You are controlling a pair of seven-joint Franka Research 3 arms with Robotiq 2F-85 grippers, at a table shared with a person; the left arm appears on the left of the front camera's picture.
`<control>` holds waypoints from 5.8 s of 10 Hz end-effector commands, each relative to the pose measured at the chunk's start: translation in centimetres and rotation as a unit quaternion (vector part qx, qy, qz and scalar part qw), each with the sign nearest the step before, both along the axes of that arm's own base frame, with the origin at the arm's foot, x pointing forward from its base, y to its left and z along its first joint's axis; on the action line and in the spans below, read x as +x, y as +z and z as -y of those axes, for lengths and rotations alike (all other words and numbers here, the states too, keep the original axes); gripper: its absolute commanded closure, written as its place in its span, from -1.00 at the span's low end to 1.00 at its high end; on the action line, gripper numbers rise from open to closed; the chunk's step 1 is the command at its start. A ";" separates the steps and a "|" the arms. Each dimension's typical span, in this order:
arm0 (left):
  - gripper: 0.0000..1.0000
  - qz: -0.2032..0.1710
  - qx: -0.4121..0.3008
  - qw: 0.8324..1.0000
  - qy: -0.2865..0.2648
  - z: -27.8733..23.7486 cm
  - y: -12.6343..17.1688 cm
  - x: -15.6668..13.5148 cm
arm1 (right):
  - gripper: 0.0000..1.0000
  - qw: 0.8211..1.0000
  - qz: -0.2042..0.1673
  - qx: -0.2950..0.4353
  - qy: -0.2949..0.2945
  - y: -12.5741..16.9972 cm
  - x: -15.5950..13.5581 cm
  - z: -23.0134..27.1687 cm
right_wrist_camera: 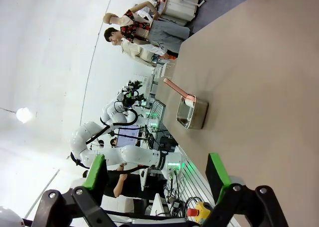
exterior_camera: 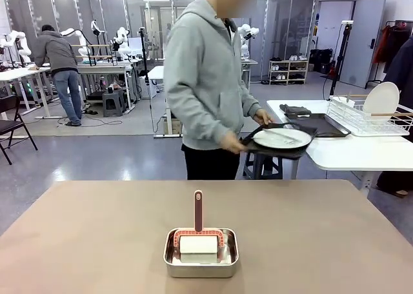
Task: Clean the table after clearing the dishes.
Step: When the right (or left) Handle tray is removed, use the right hand (or left hand) to clean the right (or left) side of the table with the Lint Roller.
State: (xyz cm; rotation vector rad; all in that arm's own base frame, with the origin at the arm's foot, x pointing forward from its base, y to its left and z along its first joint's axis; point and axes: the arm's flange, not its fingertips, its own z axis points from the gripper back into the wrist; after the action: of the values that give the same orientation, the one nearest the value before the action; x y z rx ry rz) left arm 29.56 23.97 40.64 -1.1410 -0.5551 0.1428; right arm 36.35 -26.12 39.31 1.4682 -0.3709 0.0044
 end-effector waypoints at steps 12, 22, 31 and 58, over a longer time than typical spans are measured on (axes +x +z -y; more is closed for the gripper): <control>-1.00 0.021 0.264 0.946 -0.187 28.2 8.8 14.8 | -1.00 1.000 0.008 0.001 0.004 0.2 -0.1 -0.1; -1.00 0.154 0.442 0.670 -0.576 55.8 10.3 15.0 | -1.00 1.000 0.008 0.001 0.004 0.2 -0.1 -0.1; -1.00 0.180 0.462 0.621 -0.608 56.8 8.1 16.0 | -1.00 1.000 0.008 0.001 0.004 0.2 -0.1 -0.1; 0.89 0.159 0.453 0.556 -0.679 62.0 0.3 21.5 | -1.00 1.000 0.008 0.001 0.004 0.2 -0.1 -0.1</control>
State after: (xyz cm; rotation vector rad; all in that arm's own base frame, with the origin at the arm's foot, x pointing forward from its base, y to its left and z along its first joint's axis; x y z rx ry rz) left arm 51.02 -38.14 40.61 -0.2582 0.1235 -1.6002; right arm 36.52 -26.05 39.21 1.4689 -0.3670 0.0066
